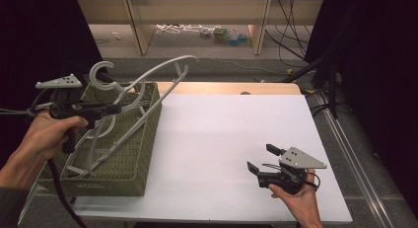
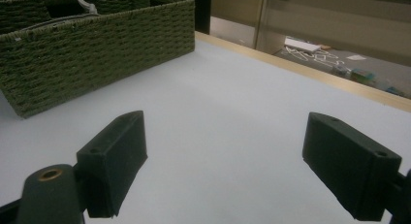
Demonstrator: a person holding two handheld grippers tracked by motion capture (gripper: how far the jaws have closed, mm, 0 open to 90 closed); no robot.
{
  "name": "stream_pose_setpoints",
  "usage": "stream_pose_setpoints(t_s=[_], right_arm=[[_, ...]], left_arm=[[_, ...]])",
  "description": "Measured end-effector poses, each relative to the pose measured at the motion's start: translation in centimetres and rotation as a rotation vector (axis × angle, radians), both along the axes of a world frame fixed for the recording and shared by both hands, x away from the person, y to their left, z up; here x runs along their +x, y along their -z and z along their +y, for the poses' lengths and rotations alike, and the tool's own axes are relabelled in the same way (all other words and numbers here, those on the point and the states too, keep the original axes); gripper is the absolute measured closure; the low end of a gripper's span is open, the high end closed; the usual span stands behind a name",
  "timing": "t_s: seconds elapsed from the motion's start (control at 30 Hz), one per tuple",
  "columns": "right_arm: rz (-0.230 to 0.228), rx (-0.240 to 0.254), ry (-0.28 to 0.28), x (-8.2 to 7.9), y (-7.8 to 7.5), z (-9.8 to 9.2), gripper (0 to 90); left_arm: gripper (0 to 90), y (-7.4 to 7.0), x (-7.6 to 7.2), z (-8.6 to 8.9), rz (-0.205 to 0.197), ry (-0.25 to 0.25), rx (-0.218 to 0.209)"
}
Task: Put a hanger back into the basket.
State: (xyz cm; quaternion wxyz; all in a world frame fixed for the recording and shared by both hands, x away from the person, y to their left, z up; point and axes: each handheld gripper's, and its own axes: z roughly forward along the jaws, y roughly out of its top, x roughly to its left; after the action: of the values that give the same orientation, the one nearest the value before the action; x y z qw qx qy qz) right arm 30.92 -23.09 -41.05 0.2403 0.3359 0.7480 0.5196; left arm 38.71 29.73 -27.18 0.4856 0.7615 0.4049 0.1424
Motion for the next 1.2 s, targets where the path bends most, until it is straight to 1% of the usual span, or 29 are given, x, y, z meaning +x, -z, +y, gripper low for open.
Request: stream_pose_setpoints(t_s=[0.03,0.07,0.1,0.13,0.2,0.23,0.27,0.33,0.37,0.4,0.43,0.47,0.5,0.53,0.57,0.6,0.63,0.7,0.77,0.83,0.87,0.9,0.93,0.97,1.03,1.07,1.1,1.17,1.2], right_arm=[[-0.005,-0.006,-0.011,0.1,0.0,0.0,17.0],[-0.005,-0.005,-0.015,0.1,0.0,0.0,17.0],[0.009,-0.012,-0.011,0.0,0.0,0.0,17.1],[0.015,-0.010,-0.011,0.0,0.0,0.1,17.1],[0.012,-0.005,-0.015,0.1,0.0,0.1,17.1],[0.010,0.001,-0.018,0.1,0.0,0.1,17.1],[-0.010,-0.001,-0.014,0.2,0.1,0.1,17.1],[-0.005,-0.004,-0.015,0.2,0.1,0.0,17.1],[0.002,-0.011,-0.013,0.2,0.0,-0.1,17.1],[-0.003,-0.009,-0.008,0.2,0.0,-0.1,17.1],[-0.001,-0.007,-0.010,0.2,0.0,-0.1,17.1],[0.002,-0.007,-0.006,0.2,0.1,0.0,17.1],[0.023,-0.008,-0.012,0.1,0.1,-0.1,17.1],[0.016,-0.003,-0.007,0.1,0.1,0.0,17.1],[0.018,-0.005,-0.008,0.1,0.1,0.0,17.1],[-0.001,-0.012,-0.007,0.2,0.2,0.0,17.1],[0.004,-0.012,-0.011,0.2,0.2,0.0,17.1],[0.005,-0.012,-0.015,0.2,0.2,0.0,17.0],[0.002,-0.010,-0.010,0.2,0.2,0.0,17.1],[0.015,-0.015,-0.017,0.2,0.2,0.0,17.1],[0.028,-0.030,-0.015,0.1,0.1,-0.1,17.1],[0.027,-0.031,-0.014,0.1,0.1,-0.1,17.1],[0.010,-0.014,-0.016,0.3,0.2,0.0,17.1],[0.010,-0.013,-0.015,0.3,0.3,0.0,17.1],[0.022,-0.012,-0.018,0.2,0.3,0.0,17.1],[0.018,-0.012,-0.018,0.2,0.3,0.0,17.1],[0.031,-0.008,-0.018,0.2,0.2,0.1,17.1],[0.030,-0.010,-0.021,0.2,0.3,0.1,17.1],[0.019,-0.018,-0.026,0.3,0.3,0.0,17.1]], left_arm=[[79.4,0.1,0.2,0.4,0.005,-0.009,0.007],[79.4,0.3,0.4,0.8,0.000,-0.020,0.010],[79.5,0.5,0.5,1.1,0.002,-0.026,0.013],[79.4,0.7,0.6,1.5,0.007,-0.043,0.018],[79.5,1.2,0.9,2.3,0.011,-0.067,0.040],[79.5,1.5,1.0,2.6,0.021,-0.075,0.040],[79.5,1.9,1.1,3.2,0.026,-0.092,0.053],[79.4,2.5,1.3,4.2,0.035,-0.113,0.074],[79.5,2.8,1.4,4.5,0.034,-0.125,0.065],[79.5,3.2,1.5,5.1,0.040,-0.137,0.067],[79.5,3.4,1.6,5.5,0.048,-0.144,0.077],[79.5,3.6,1.6,5.7,0.047,-0.150,0.076],[79.5,3.8,1.7,6.1,0.040,-0.156,0.102],[79.5,3.9,1.7,6.3,0.034,-0.154,0.105],[79.4,4.0,1.8,6.6,0.037,-0.157,0.109],[79.4,4.1,1.8,6.8,0.041,-0.154,0.110],[79.4,4.2,1.8,7.0,0.037,-0.146,0.124],[79.4,4.4,1.9,7.2,0.034,-0.147,0.134],[79.5,4.6,2.0,7.4,0.038,-0.152,0.161],[79.4,5.0,2.2,7.8,0.047,-0.156,0.172],[79.5,5.1,2.3,7.9,0.049,-0.159,0.180],[79.4,5.2,2.4,8.0,0.047,-0.155,0.186],[79.5,5.4,2.5,8.1,0.048,-0.150,0.195],[79.5,5.5,2.5,8.2,0.048,-0.149,0.203],[79.4,5.9,2.7,8.4,0.058,-0.155,0.212],[79.5,6.1,2.7,8.5,0.063,-0.155,0.213],[79.4,6.4,2.8,8.7,0.074,-0.148,0.214],[79.4,6.9,2.8,8.8,0.091,-0.148,0.218],[79.5,7.1,2.7,8.9,0.096,-0.149,0.229]])
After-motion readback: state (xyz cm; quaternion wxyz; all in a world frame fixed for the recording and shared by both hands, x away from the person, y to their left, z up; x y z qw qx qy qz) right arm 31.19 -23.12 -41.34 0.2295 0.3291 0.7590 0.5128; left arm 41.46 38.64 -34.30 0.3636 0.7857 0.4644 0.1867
